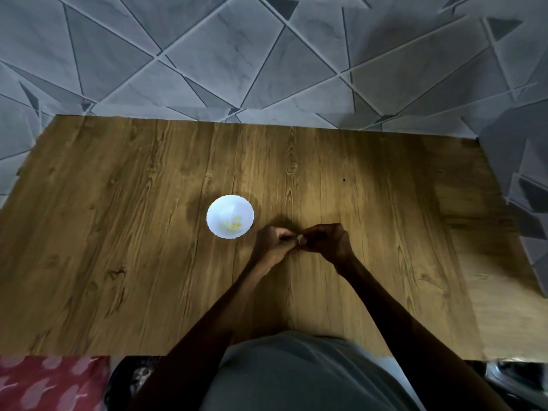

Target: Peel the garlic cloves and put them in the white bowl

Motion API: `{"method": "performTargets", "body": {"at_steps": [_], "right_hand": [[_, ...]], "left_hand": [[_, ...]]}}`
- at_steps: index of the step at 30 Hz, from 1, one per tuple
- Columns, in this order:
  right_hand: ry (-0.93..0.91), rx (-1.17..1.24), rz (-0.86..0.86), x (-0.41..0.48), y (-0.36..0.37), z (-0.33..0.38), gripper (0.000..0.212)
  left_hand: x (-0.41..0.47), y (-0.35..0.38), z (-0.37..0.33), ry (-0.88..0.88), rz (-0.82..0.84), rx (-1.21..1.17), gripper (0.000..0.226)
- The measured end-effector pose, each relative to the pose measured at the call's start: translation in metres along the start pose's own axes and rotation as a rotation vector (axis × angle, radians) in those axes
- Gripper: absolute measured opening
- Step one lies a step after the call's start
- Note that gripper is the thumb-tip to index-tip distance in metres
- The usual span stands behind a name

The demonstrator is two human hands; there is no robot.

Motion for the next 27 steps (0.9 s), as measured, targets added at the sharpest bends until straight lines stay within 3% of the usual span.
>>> {"method": "performTargets", "body": {"at_steps": [7,16,27], "right_hand": [[0.030,0.005,-0.014,0.005,0.000,-0.003,0.023],[0.043,-0.073,-0.005,0.002,-0.002,-0.006,0.011],[0.085,-0.089,-0.027,0.008,-0.008,-0.007,0.021]], "left_hand": [[0.000,0.000,-0.010,-0.003,-0.048,0.078,0.019],[-0.005,0.009,-0.011,0.012,-0.078,0.155,0.028],[-0.001,0.008,0.002,-0.092,0.020,-0.055,0.038]]}}
Point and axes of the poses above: each hand's wrist, its own x-axis towards the middle knuckle, its own y-axis out of the palm, z = x × y, the point moved 4 cm from there along x, towards the middle knuckle, and after that the axes turned 5 degrees about x, right-handed, at the moved point
